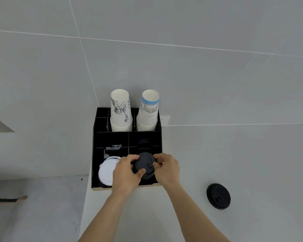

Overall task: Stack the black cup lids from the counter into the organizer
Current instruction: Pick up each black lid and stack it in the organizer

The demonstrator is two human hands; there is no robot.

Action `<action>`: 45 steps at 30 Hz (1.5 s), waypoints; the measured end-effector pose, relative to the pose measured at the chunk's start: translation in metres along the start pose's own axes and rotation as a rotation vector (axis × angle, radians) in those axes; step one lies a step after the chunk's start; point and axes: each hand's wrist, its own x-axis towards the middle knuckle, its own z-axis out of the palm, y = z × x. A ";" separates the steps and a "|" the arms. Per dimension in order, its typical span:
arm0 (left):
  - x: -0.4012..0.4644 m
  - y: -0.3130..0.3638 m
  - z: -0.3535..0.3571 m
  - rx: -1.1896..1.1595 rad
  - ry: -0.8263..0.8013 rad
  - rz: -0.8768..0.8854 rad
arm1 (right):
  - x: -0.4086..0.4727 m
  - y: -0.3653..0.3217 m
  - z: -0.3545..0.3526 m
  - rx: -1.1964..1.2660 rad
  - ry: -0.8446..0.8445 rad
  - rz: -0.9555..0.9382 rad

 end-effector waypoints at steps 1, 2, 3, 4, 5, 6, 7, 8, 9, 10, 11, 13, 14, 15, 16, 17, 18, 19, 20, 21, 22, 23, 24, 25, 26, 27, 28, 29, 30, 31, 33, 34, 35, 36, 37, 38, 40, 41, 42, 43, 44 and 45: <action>-0.001 0.000 0.001 0.005 0.004 0.013 | 0.000 0.002 -0.001 0.018 0.010 0.007; -0.001 0.001 0.001 0.012 0.009 0.027 | 0.001 0.003 -0.001 0.038 0.025 0.019; -0.001 0.002 0.002 0.018 0.016 0.039 | 0.001 0.004 0.000 0.055 0.043 0.032; -0.001 0.002 0.002 0.020 0.021 0.047 | 0.000 0.004 0.001 0.066 0.061 0.043; 0.000 0.003 0.003 0.023 0.024 0.051 | -0.001 0.004 0.003 0.067 0.076 0.045; 0.000 0.003 0.003 0.026 0.022 0.051 | -0.003 0.004 0.005 0.060 0.084 0.042; 0.000 0.003 0.004 0.028 0.015 0.049 | -0.004 0.004 0.007 0.050 0.090 0.036; -0.001 0.003 0.004 0.032 0.008 0.047 | -0.005 0.004 0.009 0.041 0.094 0.032; -0.001 0.003 0.003 0.036 0.001 0.046 | -0.005 0.004 0.010 0.032 0.095 0.031; -0.001 0.003 0.003 0.040 -0.006 0.046 | -0.006 0.004 0.010 0.023 0.092 0.034; -0.001 0.003 0.003 0.043 -0.013 0.046 | -0.006 0.005 0.009 0.021 0.092 0.038; -0.002 0.004 0.003 0.045 -0.009 0.047 | -0.007 0.006 0.005 0.039 0.105 0.039; -0.003 0.005 0.002 0.043 0.009 0.054 | -0.008 0.006 0.002 0.054 0.122 0.039; -0.004 0.007 0.002 0.040 0.036 0.067 | -0.009 0.008 -0.001 0.070 0.144 0.041; -0.006 0.009 0.001 0.038 0.065 0.083 | -0.010 0.010 -0.005 0.089 0.167 0.048; -0.007 0.014 0.001 0.038 0.089 0.102 | -0.011 0.013 -0.010 0.108 0.187 0.060; -0.009 0.019 0.001 0.041 0.103 0.124 | -0.012 0.017 -0.016 0.125 0.205 0.076; -0.010 0.027 0.003 0.043 0.106 0.151 | -0.013 0.022 -0.023 0.135 0.223 0.096; -0.011 0.036 0.008 0.036 0.098 0.181 | -0.014 0.028 -0.031 0.139 0.239 0.119; -0.013 0.045 0.013 0.019 0.084 0.214 | -0.015 0.036 -0.039 0.143 0.255 0.140; -0.015 0.055 0.020 -0.005 0.064 0.242 | -0.016 0.045 -0.047 0.145 0.270 0.162; -0.017 0.065 0.029 -0.030 0.036 0.260 | -0.018 0.054 -0.056 0.144 0.286 0.186; -0.019 0.075 0.039 -0.049 -0.001 0.267 | -0.019 0.064 -0.065 0.139 0.303 0.218; -0.022 0.084 0.051 -0.061 -0.044 0.267 | -0.021 0.075 -0.075 0.134 0.318 0.253; -0.025 0.091 0.064 -0.066 -0.093 0.262 | -0.023 0.086 -0.084 0.128 0.325 0.286; -0.028 0.098 0.077 -0.069 -0.143 0.252 | -0.024 0.098 -0.093 0.120 0.323 0.312; -0.032 0.104 0.090 -0.065 -0.192 0.237 | -0.025 0.110 -0.102 0.108 0.314 0.339; -0.036 0.108 0.103 -0.054 -0.238 0.223 | -0.026 0.122 -0.109 0.095 0.300 0.367; -0.040 0.112 0.115 -0.041 -0.283 0.207 | -0.028 0.133 -0.117 0.088 0.285 0.395; -0.044 0.115 0.126 -0.029 -0.332 0.187 | -0.030 0.144 -0.123 0.089 0.273 0.420; -0.052 0.119 0.147 -0.008 -0.426 0.135 | -0.033 0.163 -0.134 0.100 0.252 0.461; -0.055 0.120 0.156 0.003 -0.467 0.106 | -0.035 0.171 -0.138 0.108 0.242 0.480; -0.058 0.121 0.165 0.009 -0.504 0.073 | -0.036 0.179 -0.142 0.118 0.232 0.498; -0.060 0.121 0.174 0.011 -0.536 0.037 | -0.036 0.185 -0.145 0.124 0.219 0.519; -0.063 0.122 0.181 0.010 -0.562 0.002 | -0.036 0.190 -0.147 0.123 0.205 0.538; -0.066 0.122 0.188 0.009 -0.583 -0.029 | -0.036 0.194 -0.149 0.119 0.190 0.554; -0.070 0.124 0.199 0.007 -0.617 -0.066 | -0.035 0.201 -0.150 0.121 0.162 0.567; -0.073 0.125 0.203 0.000 -0.636 -0.079 | -0.035 0.204 -0.150 0.121 0.150 0.571; -0.075 0.126 0.207 -0.011 -0.656 -0.096 | -0.034 0.205 -0.150 0.121 0.138 0.576; -0.076 0.127 0.209 -0.025 -0.677 -0.116 | -0.033 0.207 -0.150 0.128 0.127 0.580; -0.077 0.127 0.210 -0.037 -0.694 -0.133 | -0.032 0.208 -0.149 0.143 0.117 0.585; -0.078 0.126 0.211 -0.044 -0.703 -0.146 | -0.032 0.209 -0.149 0.162 0.108 0.587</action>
